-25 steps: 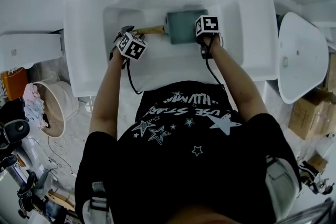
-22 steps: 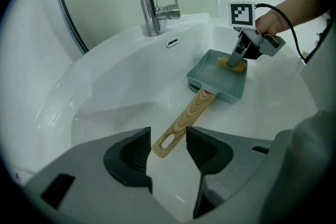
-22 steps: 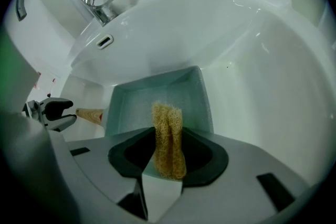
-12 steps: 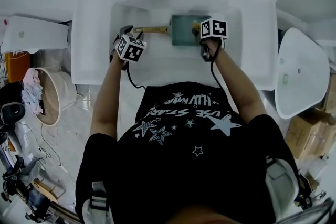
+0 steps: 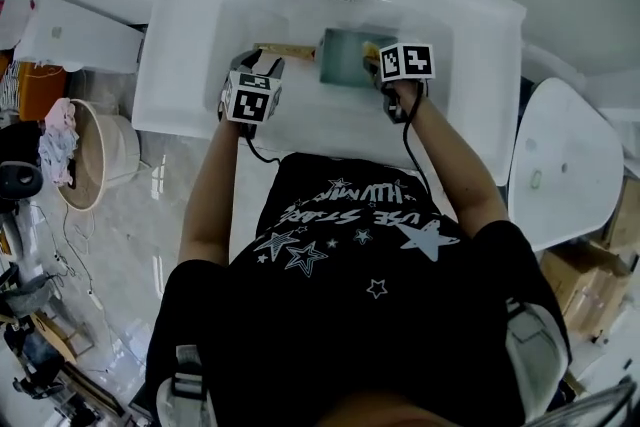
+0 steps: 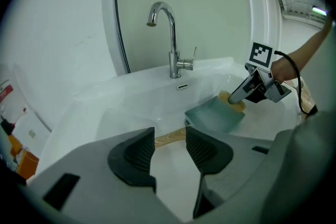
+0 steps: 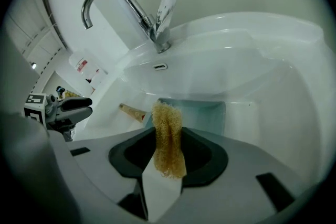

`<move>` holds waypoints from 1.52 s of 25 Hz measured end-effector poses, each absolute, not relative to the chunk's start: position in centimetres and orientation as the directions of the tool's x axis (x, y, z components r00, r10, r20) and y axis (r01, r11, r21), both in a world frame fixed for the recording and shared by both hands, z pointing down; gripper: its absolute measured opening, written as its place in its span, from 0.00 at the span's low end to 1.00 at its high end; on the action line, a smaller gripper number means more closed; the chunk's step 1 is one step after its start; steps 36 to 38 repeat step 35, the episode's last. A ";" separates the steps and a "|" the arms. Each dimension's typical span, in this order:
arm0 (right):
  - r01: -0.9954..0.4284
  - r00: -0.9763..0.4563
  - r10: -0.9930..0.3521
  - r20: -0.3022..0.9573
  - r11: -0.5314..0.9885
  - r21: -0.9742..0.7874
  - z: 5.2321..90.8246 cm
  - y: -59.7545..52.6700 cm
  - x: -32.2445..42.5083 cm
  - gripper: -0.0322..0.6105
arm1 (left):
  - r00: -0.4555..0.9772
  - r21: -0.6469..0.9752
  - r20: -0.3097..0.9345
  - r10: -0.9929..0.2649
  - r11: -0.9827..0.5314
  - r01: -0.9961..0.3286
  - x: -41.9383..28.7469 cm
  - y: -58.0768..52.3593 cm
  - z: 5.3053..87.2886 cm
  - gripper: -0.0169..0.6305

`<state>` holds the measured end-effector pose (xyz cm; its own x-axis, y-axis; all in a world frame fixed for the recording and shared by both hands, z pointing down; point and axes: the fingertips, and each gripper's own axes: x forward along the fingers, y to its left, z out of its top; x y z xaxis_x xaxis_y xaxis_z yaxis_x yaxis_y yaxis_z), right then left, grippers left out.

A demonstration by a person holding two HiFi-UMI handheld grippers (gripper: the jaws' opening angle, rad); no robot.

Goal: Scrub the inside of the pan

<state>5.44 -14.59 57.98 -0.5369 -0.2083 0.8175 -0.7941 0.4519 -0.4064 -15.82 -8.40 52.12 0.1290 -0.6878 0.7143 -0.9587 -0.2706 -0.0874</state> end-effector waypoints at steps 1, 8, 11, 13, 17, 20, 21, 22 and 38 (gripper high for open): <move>-0.789 -0.542 -0.209 0.814 0.460 -0.408 57.7 -14.4 5.6 0.29 | 0.127 -0.080 0.712 -0.691 -0.259 -0.963 -15.4 -7.9 51.6 0.32; -0.743 -0.612 -0.214 0.761 0.486 -0.461 55.3 -13.0 6.8 0.28 | 0.105 -0.045 0.680 -0.726 -0.185 -0.982 -12.6 -5.4 49.6 0.20; -0.699 -0.652 -0.215 0.727 0.542 -0.466 54.0 -12.4 6.6 0.27 | 0.117 -0.009 0.648 -0.752 -0.160 -0.987 -11.3 -4.8 49.0 0.13; -0.676 -0.663 -0.213 0.717 0.582 -0.452 53.4 -12.0 6.6 0.27 | 0.113 0.007 0.635 -0.764 -0.142 -0.990 -10.6 -4.4 48.6 0.10; -0.648 -0.685 -0.204 0.700 0.610 -0.457 52.4 -10.9 7.1 0.27 | 0.097 0.015 0.618 -0.780 -0.112 -0.994 -9.3 -3.2 47.8 0.08; -0.632 -0.701 -0.198 0.685 0.618 -0.467 51.8 -9.9 7.7 0.27 | 0.086 0.004 0.615 -0.783 -0.106 -0.994 -8.4 -2.3 47.7 0.05; -0.626 -0.705 -0.197 0.681 0.623 -0.469 51.7 -9.6 8.0 0.27 | 0.082 0.000 0.615 -0.784 -0.104 -0.995 -8.1 -2.0 47.8 0.05; -0.621 -0.709 -0.196 0.677 0.628 -0.469 51.5 -9.3 8.2 0.27 | 0.080 -0.002 0.614 -0.785 -0.103 -0.995 -7.8 -1.7 47.8 0.05; -0.557 -0.751 -0.200 0.629 0.704 -0.441 48.8 -4.0 14.1 0.27 | 0.052 -0.017 0.592 -0.804 -0.077 -0.997 0.0 3.6 47.6 0.04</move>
